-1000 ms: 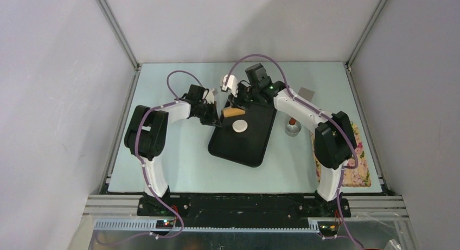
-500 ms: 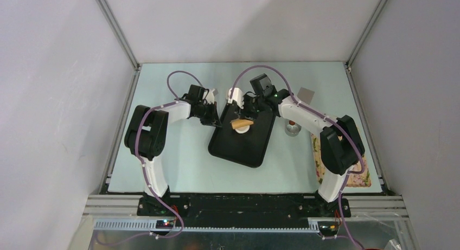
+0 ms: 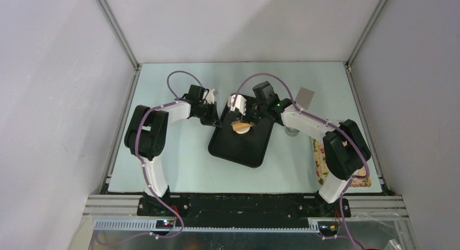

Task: Roll out the dumpling wrappers from the dough

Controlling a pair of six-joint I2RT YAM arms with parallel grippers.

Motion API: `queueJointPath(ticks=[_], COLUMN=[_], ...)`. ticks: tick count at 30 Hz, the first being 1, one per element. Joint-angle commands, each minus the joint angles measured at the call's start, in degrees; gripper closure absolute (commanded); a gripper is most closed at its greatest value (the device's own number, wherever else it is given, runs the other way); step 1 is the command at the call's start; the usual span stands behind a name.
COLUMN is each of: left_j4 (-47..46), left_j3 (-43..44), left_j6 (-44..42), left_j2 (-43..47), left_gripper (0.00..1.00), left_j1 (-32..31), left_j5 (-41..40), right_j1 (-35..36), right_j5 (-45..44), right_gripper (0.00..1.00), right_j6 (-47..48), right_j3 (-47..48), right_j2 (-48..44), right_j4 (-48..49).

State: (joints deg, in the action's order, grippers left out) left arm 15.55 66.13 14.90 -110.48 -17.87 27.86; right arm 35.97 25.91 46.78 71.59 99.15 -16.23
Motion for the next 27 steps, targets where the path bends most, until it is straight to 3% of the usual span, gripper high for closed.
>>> queueJointPath(ticks=[1, 10, 27], left_j4=[5.6, 5.6, 5.6], left_j3=[-1.4, -1.5, -1.5], left_j6=[-1.7, -1.3, -1.0], left_j2=[-2.5, -2.6, -2.5], left_gripper=[1.0, 1.0, 1.0], left_j1=[-0.5, -0.4, -0.2], left_j5=[-1.0, -1.7, -1.7], right_j1=[1.0, 1.4, 2.5], right_j5=[-0.1, 0.2, -0.2], right_gripper=[1.0, 1.0, 1.0], right_j6=[-0.1, -1.8, -0.6], right_j3=[-5.6, -14.0, -15.0], right_j2=[-1.8, -5.4, -5.6], right_j4=[-1.3, -0.8, -6.4])
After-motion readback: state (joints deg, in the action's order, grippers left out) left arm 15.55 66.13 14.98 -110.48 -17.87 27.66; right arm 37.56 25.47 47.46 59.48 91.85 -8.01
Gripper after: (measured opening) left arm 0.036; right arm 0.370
